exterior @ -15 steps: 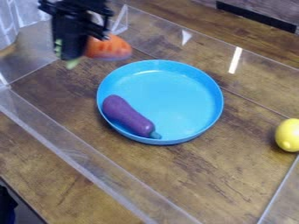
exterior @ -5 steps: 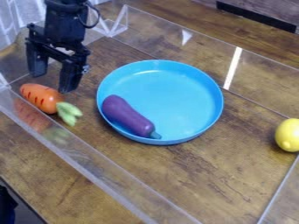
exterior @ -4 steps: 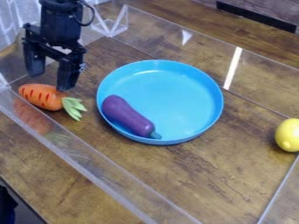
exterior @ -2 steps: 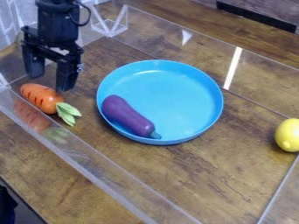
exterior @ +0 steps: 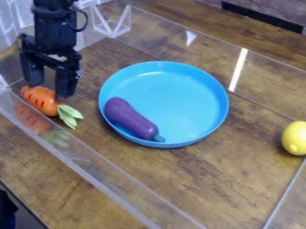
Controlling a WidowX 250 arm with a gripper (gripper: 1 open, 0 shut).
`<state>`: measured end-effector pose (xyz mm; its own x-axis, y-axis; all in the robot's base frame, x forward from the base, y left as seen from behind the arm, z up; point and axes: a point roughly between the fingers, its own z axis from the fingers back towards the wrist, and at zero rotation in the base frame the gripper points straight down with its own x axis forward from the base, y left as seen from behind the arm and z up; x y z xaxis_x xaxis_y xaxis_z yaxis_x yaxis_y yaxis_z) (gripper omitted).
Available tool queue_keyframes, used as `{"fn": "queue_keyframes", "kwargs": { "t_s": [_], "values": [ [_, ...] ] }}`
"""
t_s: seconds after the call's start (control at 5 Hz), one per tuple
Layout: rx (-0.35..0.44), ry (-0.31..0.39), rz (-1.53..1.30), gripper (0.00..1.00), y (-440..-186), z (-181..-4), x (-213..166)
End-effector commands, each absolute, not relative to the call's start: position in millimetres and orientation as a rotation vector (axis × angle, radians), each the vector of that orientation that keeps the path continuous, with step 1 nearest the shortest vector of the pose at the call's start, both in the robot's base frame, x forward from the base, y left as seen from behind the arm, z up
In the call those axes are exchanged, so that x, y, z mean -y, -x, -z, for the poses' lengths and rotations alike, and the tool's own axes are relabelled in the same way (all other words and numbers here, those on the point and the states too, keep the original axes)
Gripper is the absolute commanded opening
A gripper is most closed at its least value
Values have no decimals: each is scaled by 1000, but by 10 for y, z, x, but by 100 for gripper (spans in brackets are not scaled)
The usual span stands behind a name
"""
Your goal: Move the carrot to the left side
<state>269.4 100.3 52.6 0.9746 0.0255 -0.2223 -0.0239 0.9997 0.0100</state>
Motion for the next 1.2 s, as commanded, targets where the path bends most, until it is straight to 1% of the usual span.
{"fn": "queue_keyframes", "kwargs": {
  "t_s": [0.0, 1.0],
  "values": [
    [-168, -17, -47, 100, -2699, -622, -1071],
    [-150, -9, -57, 100, -2687, -296, -1076]
  ]
}}
